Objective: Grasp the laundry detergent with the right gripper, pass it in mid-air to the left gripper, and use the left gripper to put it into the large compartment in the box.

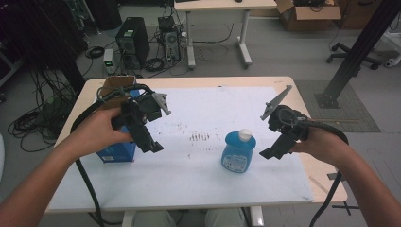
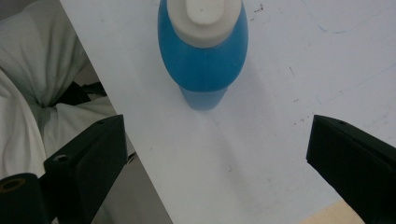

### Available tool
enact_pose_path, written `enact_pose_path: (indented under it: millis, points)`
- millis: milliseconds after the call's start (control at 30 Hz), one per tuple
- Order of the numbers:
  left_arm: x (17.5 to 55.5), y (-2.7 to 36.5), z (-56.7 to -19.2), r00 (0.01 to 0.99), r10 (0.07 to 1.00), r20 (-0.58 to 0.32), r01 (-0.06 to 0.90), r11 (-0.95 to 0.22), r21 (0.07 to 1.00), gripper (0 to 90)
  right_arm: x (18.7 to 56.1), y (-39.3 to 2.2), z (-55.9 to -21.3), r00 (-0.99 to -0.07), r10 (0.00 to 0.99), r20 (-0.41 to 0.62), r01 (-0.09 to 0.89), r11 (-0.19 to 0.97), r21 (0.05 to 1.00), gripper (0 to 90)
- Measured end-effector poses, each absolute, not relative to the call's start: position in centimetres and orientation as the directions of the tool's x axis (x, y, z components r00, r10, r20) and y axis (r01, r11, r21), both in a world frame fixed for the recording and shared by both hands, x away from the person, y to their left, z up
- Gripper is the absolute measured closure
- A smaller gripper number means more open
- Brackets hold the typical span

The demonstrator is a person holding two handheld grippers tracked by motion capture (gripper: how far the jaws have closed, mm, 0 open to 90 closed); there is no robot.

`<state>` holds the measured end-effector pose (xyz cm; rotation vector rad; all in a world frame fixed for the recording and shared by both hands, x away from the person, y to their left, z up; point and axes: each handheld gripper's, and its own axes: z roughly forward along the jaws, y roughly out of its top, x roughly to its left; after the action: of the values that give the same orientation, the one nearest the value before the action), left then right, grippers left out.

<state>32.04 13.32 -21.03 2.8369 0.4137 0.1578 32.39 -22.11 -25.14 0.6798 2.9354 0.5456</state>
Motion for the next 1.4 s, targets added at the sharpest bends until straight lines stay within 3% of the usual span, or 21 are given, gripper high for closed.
enact_pose_path:
  millis: [1400]
  points:
    - [32.5,13.1,-21.6,0.952,0.299,0.057,0.273,-0.922,0.275,5.8,31.1,-24.2,-31.1,-0.896,0.445,0.014,0.360,0.706,0.610,5.2]
